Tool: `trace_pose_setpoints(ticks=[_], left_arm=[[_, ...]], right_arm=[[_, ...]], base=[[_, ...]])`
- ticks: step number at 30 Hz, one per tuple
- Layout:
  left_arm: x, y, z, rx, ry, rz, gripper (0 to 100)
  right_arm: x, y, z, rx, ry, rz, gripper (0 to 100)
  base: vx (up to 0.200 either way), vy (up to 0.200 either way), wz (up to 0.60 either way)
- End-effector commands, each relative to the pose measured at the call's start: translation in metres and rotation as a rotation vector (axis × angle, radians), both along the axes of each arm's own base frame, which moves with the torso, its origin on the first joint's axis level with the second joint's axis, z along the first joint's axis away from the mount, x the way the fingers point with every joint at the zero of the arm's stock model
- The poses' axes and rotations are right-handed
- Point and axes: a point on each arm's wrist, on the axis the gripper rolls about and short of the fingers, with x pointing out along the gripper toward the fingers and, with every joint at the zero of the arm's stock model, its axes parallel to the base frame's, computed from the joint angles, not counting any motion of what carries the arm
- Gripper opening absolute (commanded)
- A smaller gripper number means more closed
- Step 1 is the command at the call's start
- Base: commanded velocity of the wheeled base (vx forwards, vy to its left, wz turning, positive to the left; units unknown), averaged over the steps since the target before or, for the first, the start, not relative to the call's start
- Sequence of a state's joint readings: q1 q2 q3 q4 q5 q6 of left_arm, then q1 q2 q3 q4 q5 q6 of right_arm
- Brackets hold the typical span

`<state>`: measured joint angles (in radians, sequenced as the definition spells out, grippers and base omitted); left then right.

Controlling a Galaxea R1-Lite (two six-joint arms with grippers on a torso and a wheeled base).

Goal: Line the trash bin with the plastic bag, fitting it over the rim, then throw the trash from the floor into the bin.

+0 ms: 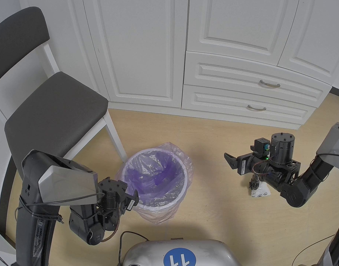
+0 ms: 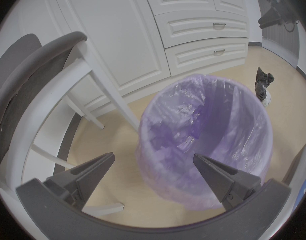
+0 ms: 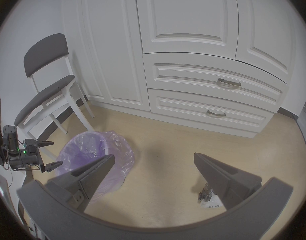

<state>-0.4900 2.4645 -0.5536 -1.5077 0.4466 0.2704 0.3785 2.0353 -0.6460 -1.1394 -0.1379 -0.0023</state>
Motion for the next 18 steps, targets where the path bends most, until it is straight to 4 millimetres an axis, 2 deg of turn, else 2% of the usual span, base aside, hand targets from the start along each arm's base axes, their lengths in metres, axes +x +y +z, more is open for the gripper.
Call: trace_pose_setpoints(ticks=[1, 6, 10, 18], left_arm=[[0.006, -0.019, 0.007, -0.018, -0.044, -0.042, 100], [0.014, -0.043, 0.008, -0.008, -0.034, -0.083, 100], [0.032, -0.058, 0.008, 0.000, -0.018, -0.090, 100], [0.050, -0.066, -0.007, 0.038, 0.041, -0.083, 100]], right_arm=[[-0.001, 0.000, 0.001, 0.000, -0.002, 0.000, 100], [-0.001, 0.000, 0.002, 0.001, -0.005, -0.001, 100], [-0.001, 0.000, 0.001, 0.000, -0.003, -0.001, 100], [0.000, -0.002, 0.003, 0.002, -0.007, -0.006, 100]], base=[[0.000, 0.000, 0.00], [0.000, 0.000, 0.00], [0.000, 0.000, 0.00], [0.000, 0.000, 0.00]])
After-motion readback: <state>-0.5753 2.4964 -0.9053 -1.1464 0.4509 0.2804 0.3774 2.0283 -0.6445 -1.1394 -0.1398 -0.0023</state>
